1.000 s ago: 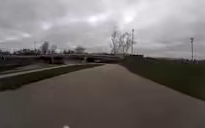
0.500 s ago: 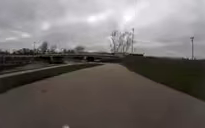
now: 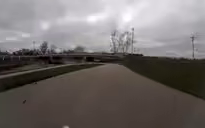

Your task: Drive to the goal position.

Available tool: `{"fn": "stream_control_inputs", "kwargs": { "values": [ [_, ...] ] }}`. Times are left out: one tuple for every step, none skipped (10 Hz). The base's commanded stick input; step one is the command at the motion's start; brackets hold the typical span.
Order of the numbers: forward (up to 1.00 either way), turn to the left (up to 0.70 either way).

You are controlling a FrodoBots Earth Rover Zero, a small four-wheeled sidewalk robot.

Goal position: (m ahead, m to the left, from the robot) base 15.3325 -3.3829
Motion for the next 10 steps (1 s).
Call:
{"fn": "stream_control_inputs", "kwargs": {
  "values": [
    [1.00, 0.00],
    [1.00, 0.00],
    [1.00, 0.00],
    [1.00, 0.00],
    [1.00, 0.00],
    [1.00, 0.00],
    [1.00, 0.00],
    [1.00, 0.00],
    [1.00, 0.00],
    [1.00, 0.00]
  ]
}}
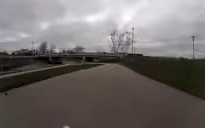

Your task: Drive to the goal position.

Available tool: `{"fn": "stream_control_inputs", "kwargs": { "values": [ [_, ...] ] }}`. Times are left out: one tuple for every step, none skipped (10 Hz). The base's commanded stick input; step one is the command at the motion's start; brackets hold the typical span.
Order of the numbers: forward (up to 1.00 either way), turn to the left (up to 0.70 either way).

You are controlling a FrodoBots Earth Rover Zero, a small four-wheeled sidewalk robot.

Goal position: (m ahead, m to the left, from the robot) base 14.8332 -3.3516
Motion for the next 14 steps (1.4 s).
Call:
{"fn": "stream_control_inputs", "kwargs": {
  "values": [
    [1.00, 0.00],
    [1.00, 0.00],
    [1.00, 0.00],
    [1.00, -0.14],
    [1.00, -0.32],
    [1.00, -0.40],
    [1.00, -0.40],
    [1.00, 0.00],
    [1.00, 0.00],
    [1.00, 0.00],
    [1.00, 0.00],
    [1.00, 0.00],
    [1.00, 0.00],
    [1.00, 0.00]
  ]
}}
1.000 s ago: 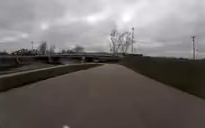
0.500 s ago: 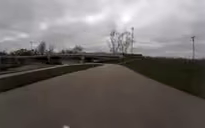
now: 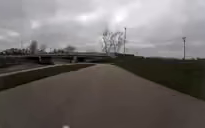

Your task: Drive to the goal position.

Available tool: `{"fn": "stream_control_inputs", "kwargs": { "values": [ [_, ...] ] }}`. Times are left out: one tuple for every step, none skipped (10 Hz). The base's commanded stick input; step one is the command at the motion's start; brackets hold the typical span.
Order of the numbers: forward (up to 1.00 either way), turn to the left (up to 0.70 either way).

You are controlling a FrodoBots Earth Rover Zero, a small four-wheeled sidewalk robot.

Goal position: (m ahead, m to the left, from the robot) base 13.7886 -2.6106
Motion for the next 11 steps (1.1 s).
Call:
{"fn": "stream_control_inputs", "kwargs": {
  "values": [
    [1.00, 0.00],
    [1.00, 0.00],
    [1.00, 0.00],
    [1.00, 0.00],
    [1.00, 0.00],
    [1.00, 0.00],
    [1.00, 0.00],
    [1.00, 0.00],
    [1.00, 0.00],
    [1.00, 0.00],
    [1.00, 0.00]
  ]
}}
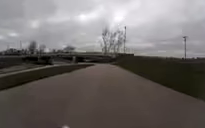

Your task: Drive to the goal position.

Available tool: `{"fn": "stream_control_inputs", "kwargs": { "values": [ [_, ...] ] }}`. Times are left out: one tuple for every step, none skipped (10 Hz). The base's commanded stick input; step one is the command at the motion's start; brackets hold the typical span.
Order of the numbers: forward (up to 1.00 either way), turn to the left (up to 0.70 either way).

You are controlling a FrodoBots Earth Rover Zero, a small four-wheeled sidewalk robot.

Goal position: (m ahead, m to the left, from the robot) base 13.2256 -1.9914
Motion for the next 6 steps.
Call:
{"fn": "stream_control_inputs", "kwargs": {
  "values": [
    [1.00, 0.00],
    [1.00, 0.00],
    [1.00, 0.00],
    [1.00, 0.00],
    [1.00, 0.00],
    [1.00, 0.00]
  ]
}}
